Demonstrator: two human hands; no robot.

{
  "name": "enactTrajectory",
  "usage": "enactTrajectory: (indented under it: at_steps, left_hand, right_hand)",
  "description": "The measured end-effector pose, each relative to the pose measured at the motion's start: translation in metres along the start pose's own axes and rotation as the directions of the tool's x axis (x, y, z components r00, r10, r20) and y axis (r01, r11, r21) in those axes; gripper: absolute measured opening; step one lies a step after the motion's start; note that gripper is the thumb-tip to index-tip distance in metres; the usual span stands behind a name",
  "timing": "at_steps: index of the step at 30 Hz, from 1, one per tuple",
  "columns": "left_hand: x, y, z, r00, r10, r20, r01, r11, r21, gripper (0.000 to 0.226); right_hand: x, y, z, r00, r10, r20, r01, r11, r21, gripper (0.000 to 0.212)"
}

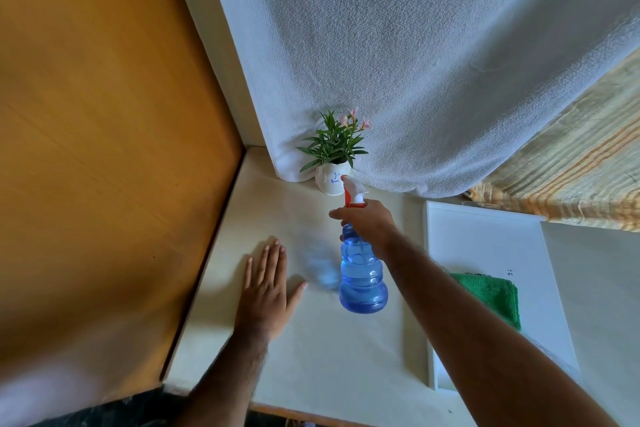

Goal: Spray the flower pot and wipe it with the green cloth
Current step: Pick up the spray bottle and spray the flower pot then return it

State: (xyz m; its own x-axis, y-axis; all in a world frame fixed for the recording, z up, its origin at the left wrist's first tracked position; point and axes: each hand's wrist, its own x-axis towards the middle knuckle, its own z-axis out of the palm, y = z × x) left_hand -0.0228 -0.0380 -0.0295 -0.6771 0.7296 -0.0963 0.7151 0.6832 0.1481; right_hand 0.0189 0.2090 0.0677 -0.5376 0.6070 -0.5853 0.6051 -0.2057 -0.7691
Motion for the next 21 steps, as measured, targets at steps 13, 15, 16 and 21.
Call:
enactTrajectory:
  at_steps: [13, 15, 16, 21]
  left_hand:
    - [0.000, 0.002, -0.005, 0.998, -0.027, 0.055, 0.029, 0.999, -0.026, 0.089]
    - [0.000, 0.001, -0.004, 0.998, -0.027, 0.064, 0.028, 0.999, -0.020, 0.091]
    - [0.000, 0.001, -0.004, 0.997, -0.027, 0.067, 0.028, 0.999, -0.018, 0.092]
    - [0.000, 0.000, -0.004, 0.997, -0.027, 0.077, 0.029, 0.999, -0.020, 0.093]
  right_hand:
    - [-0.035, 0.012, -0.046, 0.898, -0.324, -0.297, 0.335, 0.942, -0.013, 0.023]
    - [-0.042, 0.007, -0.072, 0.846, -0.360, -0.394, 0.407, 0.913, 0.038, 0.029]
    - [-0.045, 0.004, -0.087, 0.808, -0.377, -0.453, 0.444, 0.895, 0.047, 0.035]
    - [-0.064, -0.018, -0.141, 0.560, -0.494, -0.665, 0.658, 0.753, -0.006, 0.023]
